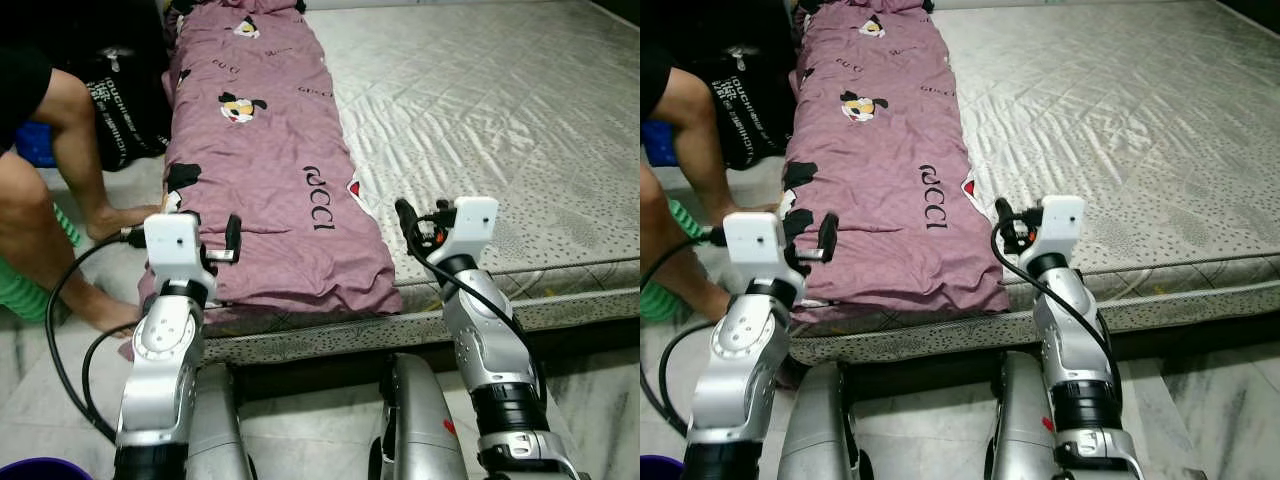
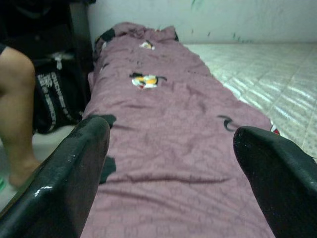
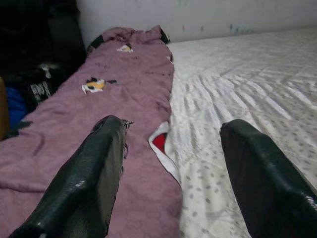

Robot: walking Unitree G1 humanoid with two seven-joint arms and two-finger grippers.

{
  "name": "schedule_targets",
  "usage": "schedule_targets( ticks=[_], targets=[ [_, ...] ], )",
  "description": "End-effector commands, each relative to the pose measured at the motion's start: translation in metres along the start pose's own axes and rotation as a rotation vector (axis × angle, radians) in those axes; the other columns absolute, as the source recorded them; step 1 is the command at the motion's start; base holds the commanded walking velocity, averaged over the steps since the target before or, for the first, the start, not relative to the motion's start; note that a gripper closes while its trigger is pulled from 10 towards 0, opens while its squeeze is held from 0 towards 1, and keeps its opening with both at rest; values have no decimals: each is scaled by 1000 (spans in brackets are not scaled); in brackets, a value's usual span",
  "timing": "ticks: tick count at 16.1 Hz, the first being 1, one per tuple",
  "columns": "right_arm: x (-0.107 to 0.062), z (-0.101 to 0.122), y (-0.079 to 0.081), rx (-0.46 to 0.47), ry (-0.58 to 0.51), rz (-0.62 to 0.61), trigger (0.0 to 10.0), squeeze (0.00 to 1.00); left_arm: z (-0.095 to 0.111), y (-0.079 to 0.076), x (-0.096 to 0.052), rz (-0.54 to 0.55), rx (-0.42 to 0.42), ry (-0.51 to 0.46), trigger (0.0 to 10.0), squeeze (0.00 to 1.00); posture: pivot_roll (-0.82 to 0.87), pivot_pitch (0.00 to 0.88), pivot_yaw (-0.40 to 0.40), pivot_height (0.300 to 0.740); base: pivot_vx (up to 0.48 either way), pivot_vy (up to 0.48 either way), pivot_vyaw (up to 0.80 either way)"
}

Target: Clean up the room

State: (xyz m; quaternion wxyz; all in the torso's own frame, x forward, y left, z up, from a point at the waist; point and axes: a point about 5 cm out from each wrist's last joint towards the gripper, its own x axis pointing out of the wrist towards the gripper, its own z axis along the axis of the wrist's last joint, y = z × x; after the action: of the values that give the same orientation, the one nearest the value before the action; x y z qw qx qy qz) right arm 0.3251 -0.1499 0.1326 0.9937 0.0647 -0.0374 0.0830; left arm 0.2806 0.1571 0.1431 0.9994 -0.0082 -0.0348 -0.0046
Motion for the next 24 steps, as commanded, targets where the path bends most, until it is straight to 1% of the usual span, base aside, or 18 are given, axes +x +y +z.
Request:
schedule_targets(
  ticks=[1, 3, 6, 10, 12, 15, 17, 20, 24],
  targets=[
    [2, 2, 0, 15, -18, 0, 10000, 0, -3, 2, 2, -4, 2, 5, 10000, 0, 16, 0, 24, 528, 0, 0, 0],
    [5, 5, 1, 15, -36, -4, 10000, 0, -2, 2, 7, -7, 0, -6, 10000, 0, 11, 0, 28, 548, 0, 0, 0],
    [7, 6, -1, 15, -41, -17, 10000, 0, -5, -1, 9, -18, -4, -3, 10000, 0, 6, 0, 37, 583, 0, 0, 0],
    [11, 6, -2, 14, -51, -28, 10000, 0, -4, 1, 17, -12, -7, -20, 10000, 0, 5, 0, 42, 633, 0, 0, 0],
    [12, 6, 0, 17, -56, -30, 10000, 0, -5, 0, 20, 6, 15, -14, 10000, 0, 5, 0, 47, 658, 0, 0, 0],
    [13, 5, 0, 19, -59, -35, 10000, 0, -7, -3, 21, -2, 33, -11, 10000, 0, 3, 0, 50, 682, 0, 0, 0],
    [12, 3, -1, 16, -58, -45, 10000, 0, -7, -1, 24, 28, 32, -8, 10000, 0, 3, 0, 51, 702, 0, 0, 0],
    [10, 1, -6, 2, -51, -64, 10000, 0, -8, -2, 26, 17, 49, 7, 10000, 0, 1, 0, 54, 736, 0, 0, 0],
    [9, 1, -8, -2, -50, -70, 10000, 0, -8, -3, 26, 8, 51, 4, 10000, 0, 0, 0, 55, 740, 0, 0, 0]
  ],
)
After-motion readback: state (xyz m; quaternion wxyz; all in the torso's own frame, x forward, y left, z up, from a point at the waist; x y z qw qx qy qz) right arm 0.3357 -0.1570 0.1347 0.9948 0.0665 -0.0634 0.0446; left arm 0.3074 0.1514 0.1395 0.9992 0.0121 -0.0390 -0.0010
